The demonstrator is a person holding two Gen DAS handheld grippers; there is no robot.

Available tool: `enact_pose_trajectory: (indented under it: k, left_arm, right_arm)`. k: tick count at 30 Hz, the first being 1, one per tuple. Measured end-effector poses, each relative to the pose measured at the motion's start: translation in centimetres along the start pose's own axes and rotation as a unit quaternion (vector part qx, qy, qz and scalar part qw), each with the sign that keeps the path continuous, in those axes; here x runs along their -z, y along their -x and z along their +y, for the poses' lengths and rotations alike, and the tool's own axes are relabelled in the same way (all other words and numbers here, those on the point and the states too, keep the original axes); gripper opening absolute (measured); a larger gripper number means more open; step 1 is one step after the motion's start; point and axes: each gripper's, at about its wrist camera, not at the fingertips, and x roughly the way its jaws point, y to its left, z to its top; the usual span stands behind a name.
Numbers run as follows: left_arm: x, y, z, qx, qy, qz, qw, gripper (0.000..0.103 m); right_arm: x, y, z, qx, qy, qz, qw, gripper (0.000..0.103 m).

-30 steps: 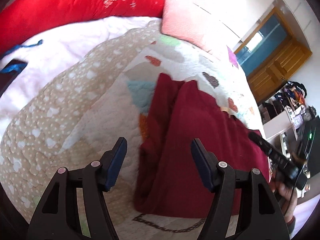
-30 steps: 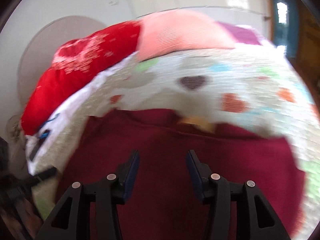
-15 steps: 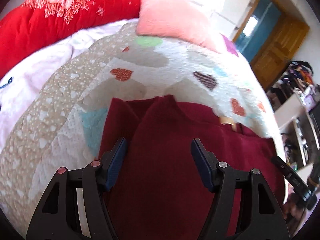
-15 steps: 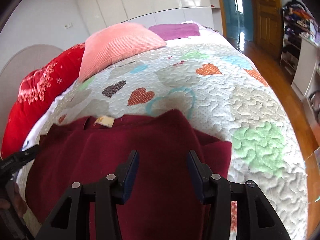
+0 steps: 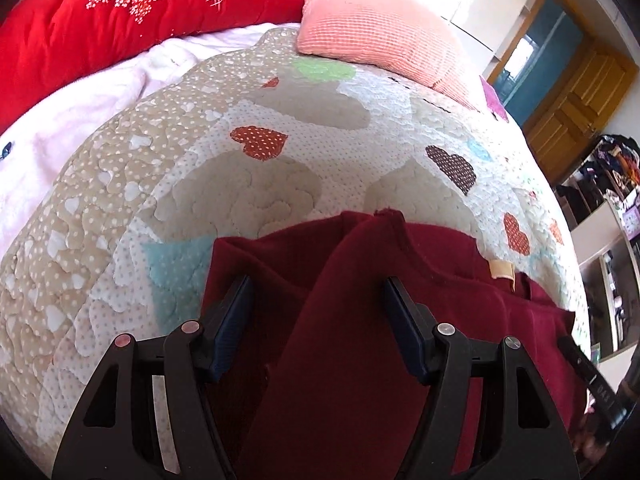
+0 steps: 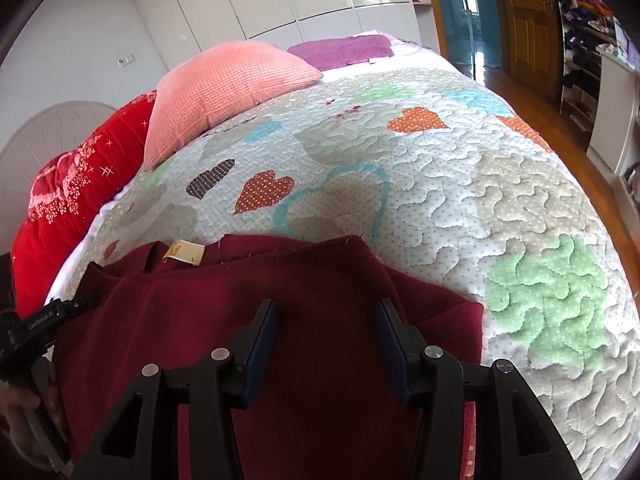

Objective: Fold small clothes

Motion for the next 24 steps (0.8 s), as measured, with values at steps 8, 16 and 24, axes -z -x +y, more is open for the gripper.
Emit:
enact_pose_trajectory:
  k: [8, 16, 24]
  left_arm:
    - [-0.6, -0.4, -0.1, -0.013, 0.001, 0.007, 0.9999, 0.067]
    - [-0.5, -0.6, -0.3, -0.021, -0.009, 0.002, 0.9997, 0.068]
    - [0.4, 1.5, -0.3, -0.026, -0.01, 0.001, 0.9996, 0.068]
  right_arm:
    - [1.0, 3.7, 1.9, -0.001, 0.02, -0.017, 1.0, 0.049]
    - [1.2, 2.3, 0.8, 0.009, 0.005, 0.005, 1.0, 0.049]
    - [0.9, 4.4, 4.3, -0.026, 0.038, 0.008, 0.999, 0.059]
